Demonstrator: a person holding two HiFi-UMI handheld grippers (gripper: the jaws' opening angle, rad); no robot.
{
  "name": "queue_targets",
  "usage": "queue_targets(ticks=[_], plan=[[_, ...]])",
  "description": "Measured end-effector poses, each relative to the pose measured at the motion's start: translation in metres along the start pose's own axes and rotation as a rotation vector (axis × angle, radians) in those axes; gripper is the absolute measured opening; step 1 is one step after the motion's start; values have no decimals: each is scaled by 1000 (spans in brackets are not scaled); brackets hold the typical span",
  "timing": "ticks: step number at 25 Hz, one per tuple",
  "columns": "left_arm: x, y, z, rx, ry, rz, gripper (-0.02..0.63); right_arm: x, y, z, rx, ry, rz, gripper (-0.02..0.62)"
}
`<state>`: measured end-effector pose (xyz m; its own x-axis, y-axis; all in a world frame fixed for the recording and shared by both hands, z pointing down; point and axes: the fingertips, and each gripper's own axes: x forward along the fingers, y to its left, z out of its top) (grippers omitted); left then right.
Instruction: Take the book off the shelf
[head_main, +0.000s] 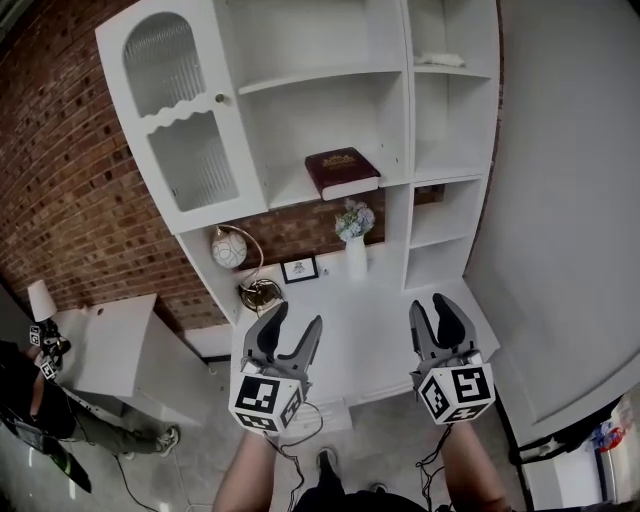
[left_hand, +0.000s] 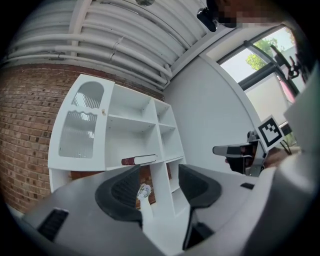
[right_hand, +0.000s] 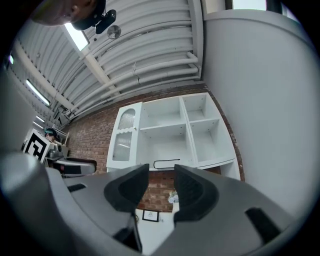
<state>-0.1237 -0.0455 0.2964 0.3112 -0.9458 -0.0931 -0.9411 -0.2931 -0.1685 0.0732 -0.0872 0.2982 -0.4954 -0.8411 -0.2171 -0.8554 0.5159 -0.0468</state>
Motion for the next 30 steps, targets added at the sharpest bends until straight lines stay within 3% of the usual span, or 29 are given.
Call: queue_targets(ticks=[9, 16, 22, 30], plan=[[61, 62, -16, -42, -33, -105, 235, 65, 5, -14, -46, 37, -93, 149], [105, 107, -22, 20, -61, -179, 236, 114, 13, -25, -78, 52, -164, 149], [140, 123, -17, 227, -91, -233, 236, 136, 16, -36, -99, 73, -229, 149], [182, 125, -3, 560, -138, -192, 236, 145, 0, -40, -99, 75, -271, 149]])
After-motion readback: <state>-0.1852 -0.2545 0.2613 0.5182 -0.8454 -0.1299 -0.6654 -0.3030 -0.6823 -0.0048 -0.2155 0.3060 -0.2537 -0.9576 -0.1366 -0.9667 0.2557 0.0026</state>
